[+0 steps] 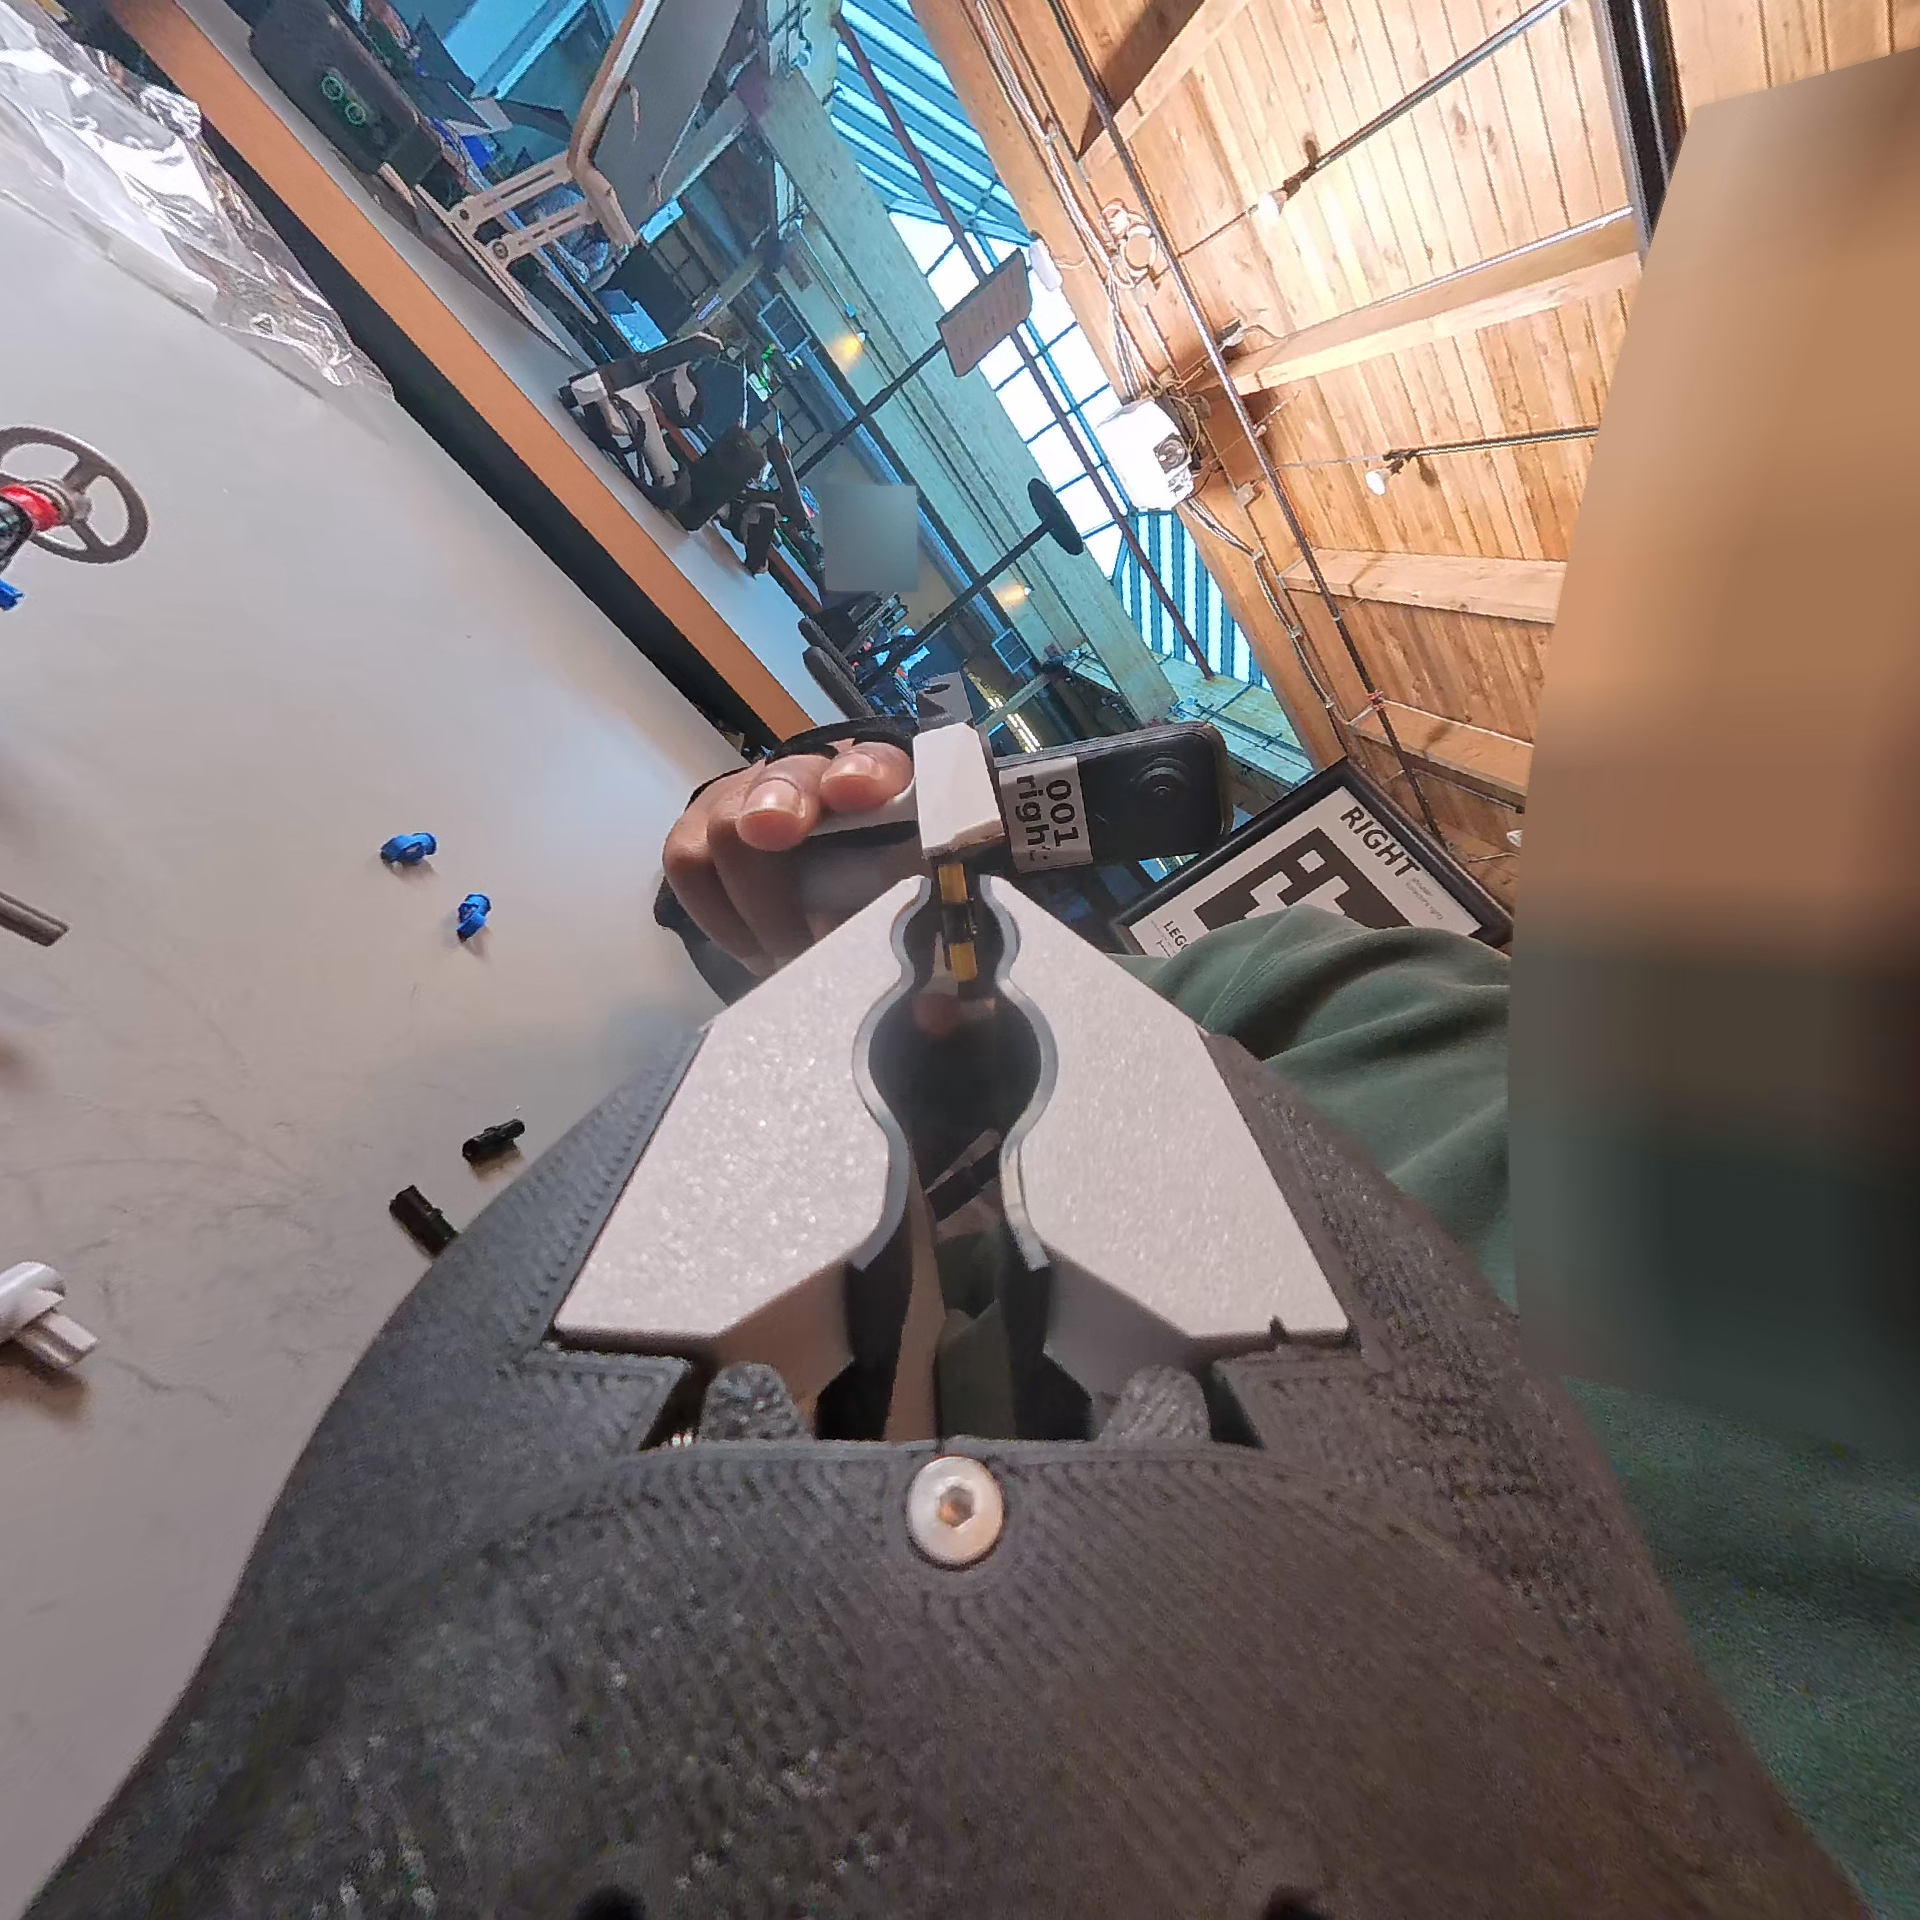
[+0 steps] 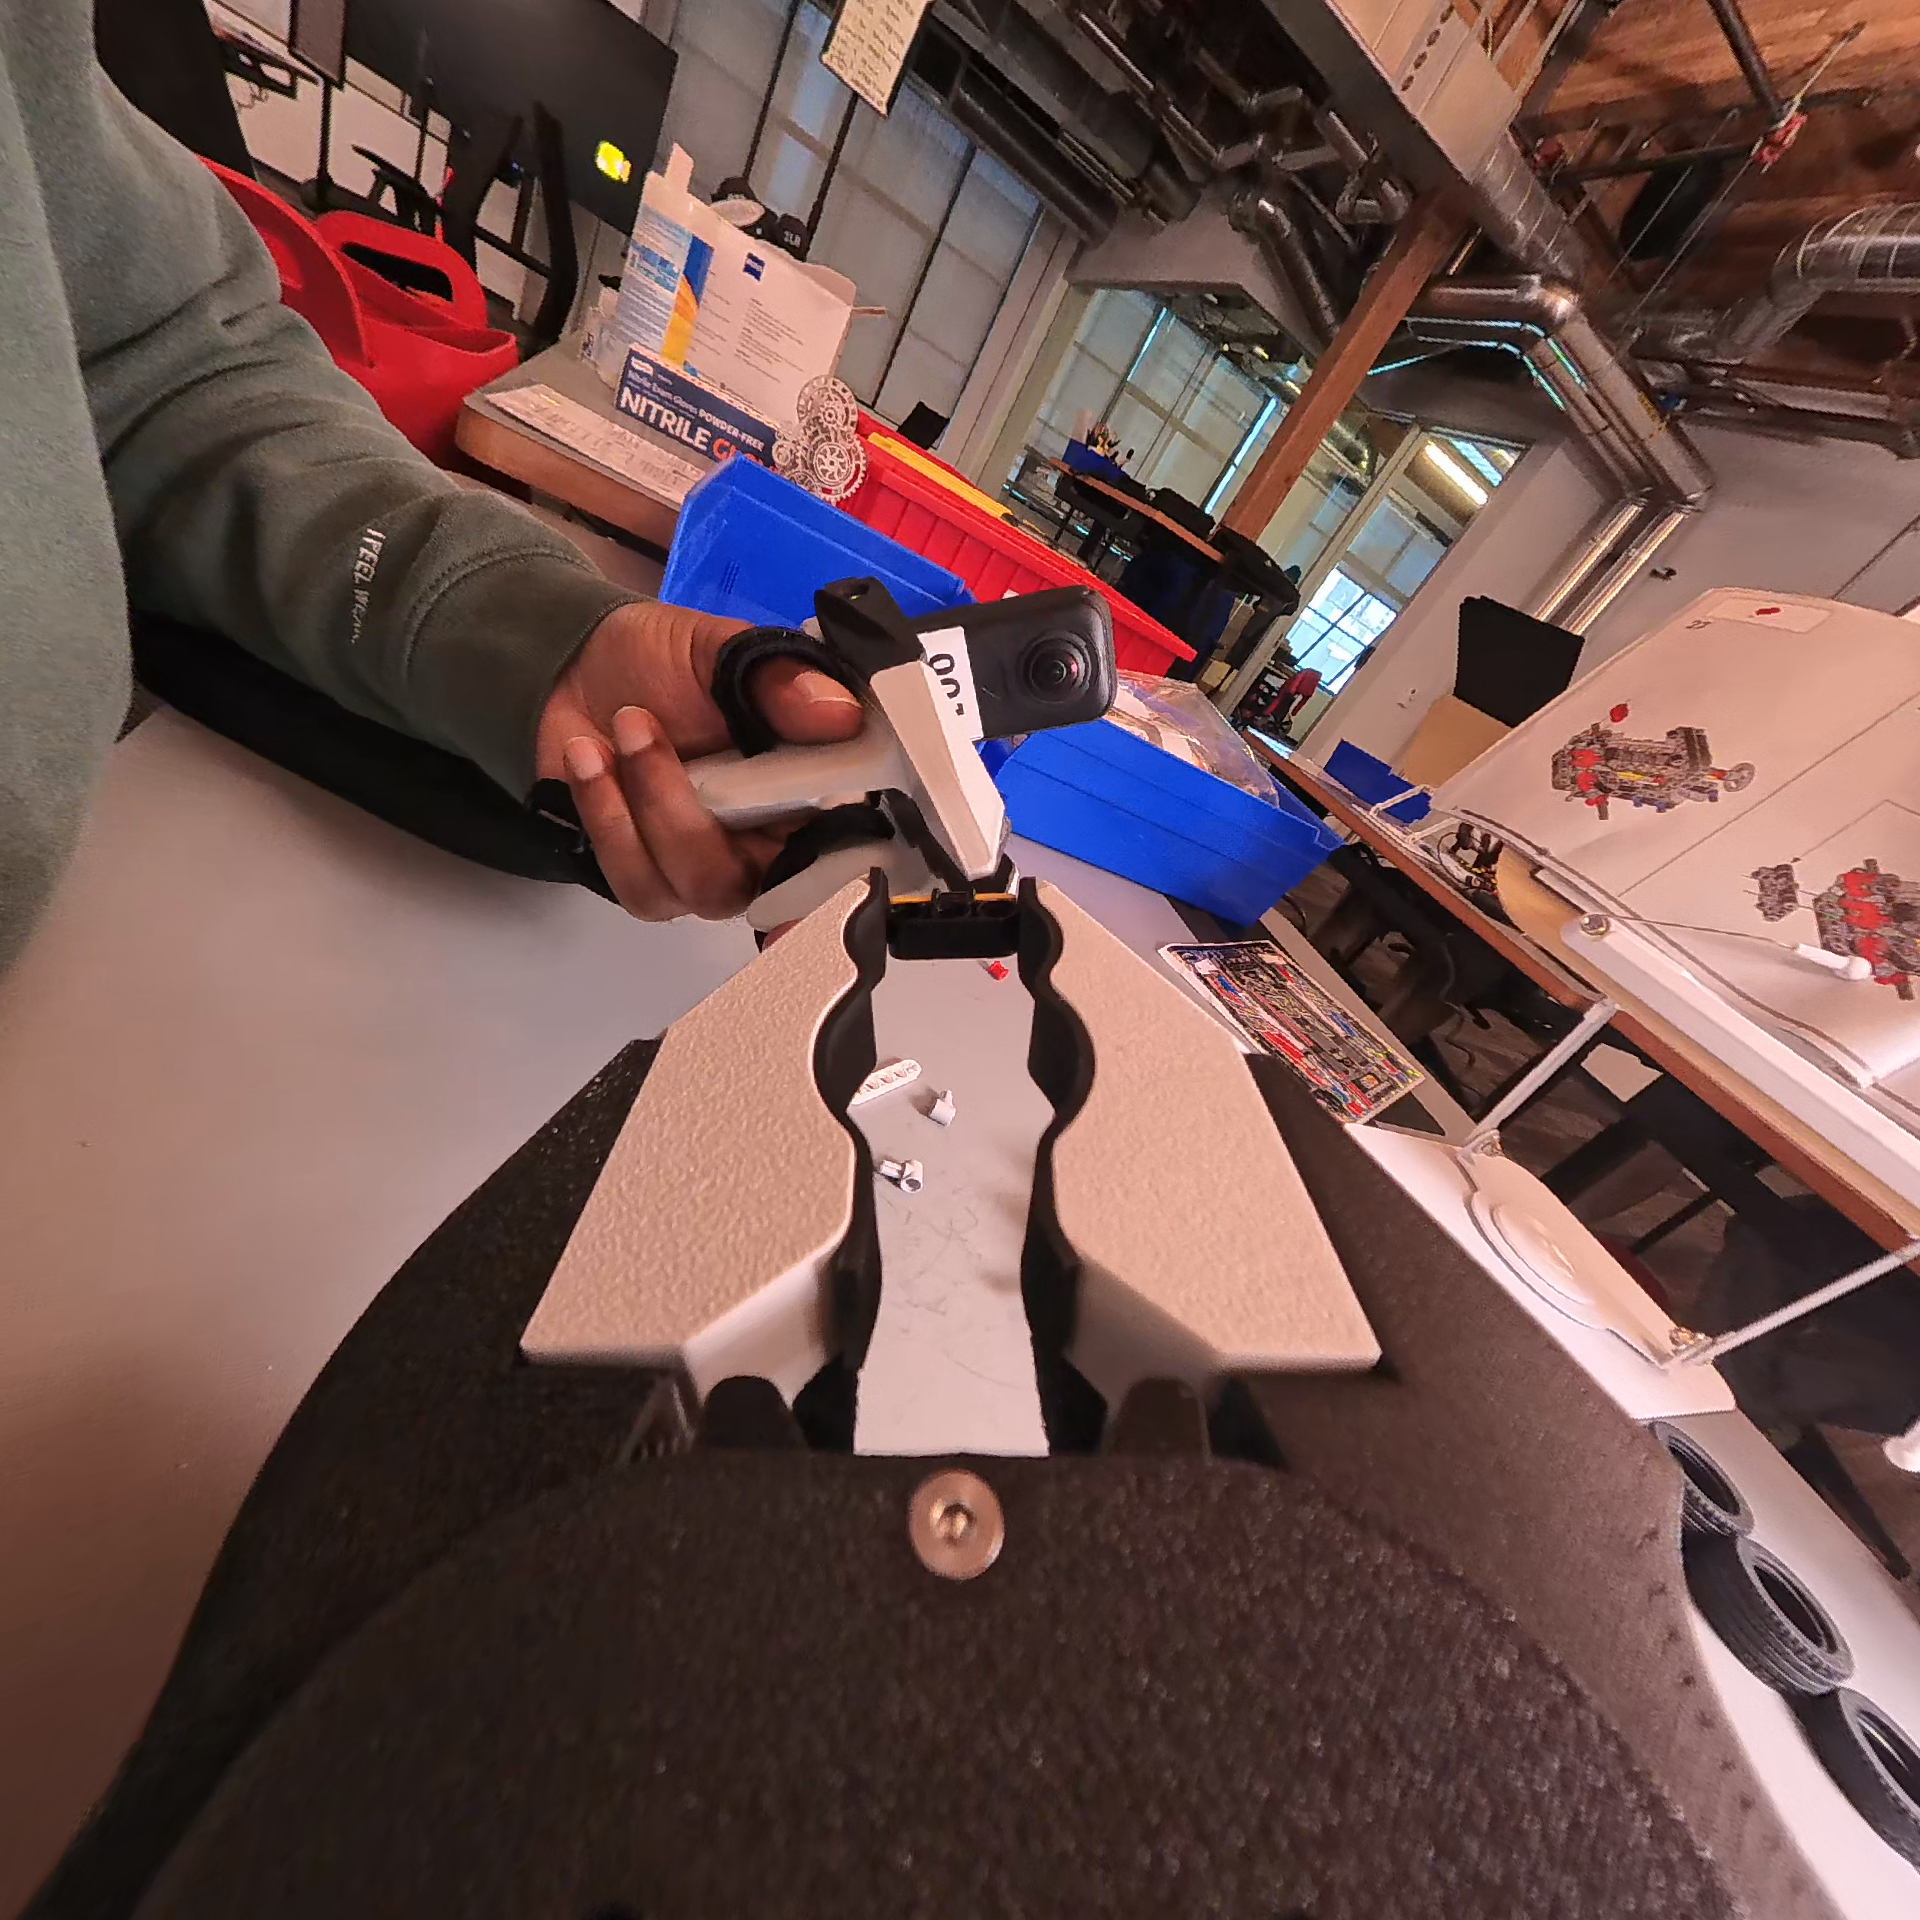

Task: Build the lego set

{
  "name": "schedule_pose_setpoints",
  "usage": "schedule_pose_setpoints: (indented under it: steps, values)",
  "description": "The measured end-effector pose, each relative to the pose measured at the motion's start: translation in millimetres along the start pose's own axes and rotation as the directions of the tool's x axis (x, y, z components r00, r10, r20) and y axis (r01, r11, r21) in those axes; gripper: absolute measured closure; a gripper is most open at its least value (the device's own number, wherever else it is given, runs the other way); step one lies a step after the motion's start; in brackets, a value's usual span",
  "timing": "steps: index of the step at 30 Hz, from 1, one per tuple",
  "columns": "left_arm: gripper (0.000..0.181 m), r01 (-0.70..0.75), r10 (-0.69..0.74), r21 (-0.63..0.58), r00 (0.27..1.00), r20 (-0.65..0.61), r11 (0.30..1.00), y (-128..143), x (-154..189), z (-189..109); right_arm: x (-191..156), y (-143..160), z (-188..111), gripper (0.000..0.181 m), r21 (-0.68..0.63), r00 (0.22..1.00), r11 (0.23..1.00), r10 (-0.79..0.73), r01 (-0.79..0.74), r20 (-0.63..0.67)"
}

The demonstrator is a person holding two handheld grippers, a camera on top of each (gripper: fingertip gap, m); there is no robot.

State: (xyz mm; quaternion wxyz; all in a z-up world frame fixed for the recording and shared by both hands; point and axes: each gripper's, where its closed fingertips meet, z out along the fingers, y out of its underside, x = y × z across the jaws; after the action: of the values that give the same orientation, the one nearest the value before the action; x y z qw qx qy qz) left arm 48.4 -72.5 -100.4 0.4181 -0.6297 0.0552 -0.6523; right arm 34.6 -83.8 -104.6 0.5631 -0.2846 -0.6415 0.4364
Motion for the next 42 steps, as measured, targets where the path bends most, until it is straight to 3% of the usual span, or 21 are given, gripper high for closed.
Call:
schedule_pose_setpoints:
  steps: [10, 13, 15, 18, 21, 23, 27, 30, 33, 35, 39, 42]
  values:
    - [0.171, -0.013, 0.013, -0.006, 1.000, 0.010, 1.000, 0, -1, 0, 0, 1, 0, 0.157, -0.005, 1.000, 1.000, 0.000, 0.000, -0.004]
    - [0.164, -0.042, 0.044, -0.062, 0.998, 0.040, 0.997, 10, -4, 4, 1, 4, 2, 0.157, -0.018, 1.000, 1.000, -0.013, 0.013, -0.014]
    - [0.176, -0.054, 0.060, -0.079, 0.996, 0.068, 0.995, 13, -9, 5, 1, 9, 4, 0.157, -0.045, 0.999, 0.998, -0.037, 0.035, -0.030]
    - [0.176, -0.041, 0.071, -0.210, 0.988, 0.140, 0.977, 22, -28, -4, -5, 31, 7, 0.157, -0.178, 0.998, 0.982, -0.056, 0.059, 0.021]
    - [0.176, 0.013, 0.100, -0.497, 0.975, 0.199, 0.868, 52, -51, -29, -25, 66, -5, 0.149, -0.368, 0.977, 0.926, -0.004, 0.084, 0.213]
    - [0.175, 0.044, 0.182, -0.681, 0.949, 0.257, 0.731, 73, -70, -51, -39, 89, -23, 0.147, -0.489, 0.941, 0.870, 0.107, 0.068, 0.321]
    - [0.176, 0.101, 0.211, -0.799, 0.938, 0.275, 0.593, 88, -81, -58, -53, 108, -40, 0.148, -0.571, 0.905, 0.819, 0.202, 0.053, 0.374]
    - [0.164, 0.071, 0.292, -0.832, 0.917, 0.271, 0.550, 86, -85, -55, -59, 108, -41, 0.148, -0.571, 0.892, 0.820, 0.231, 0.036, 0.389]
    - [0.146, -0.006, 0.475, -0.837, 0.826, 0.305, 0.548, 66, -96, -62, -58, 107, -41, 0.148, -0.570, 0.892, 0.822, 0.243, 0.019, 0.380]
    - [0.146, -0.110, 0.603, -0.838, 0.744, 0.286, 0.534, 55, -94, -69, -54, 108, -43, 0.148, -0.577, 0.897, 0.817, 0.247, 0.011, 0.366]
    - [0.154, -0.281, 0.739, -0.827, 0.637, 0.218, 0.487, 75, -77, -66, -40, 112, -46, 0.150, -0.593, 0.919, 0.805, 0.243, -0.013, 0.311]
    - [0.160, -0.368, 0.803, -0.793, 0.547, 0.238, 0.486, 85, -76, -60, -34, 113, -46, 0.153, -0.592, 0.928, 0.805, 0.247, -0.035, 0.280]
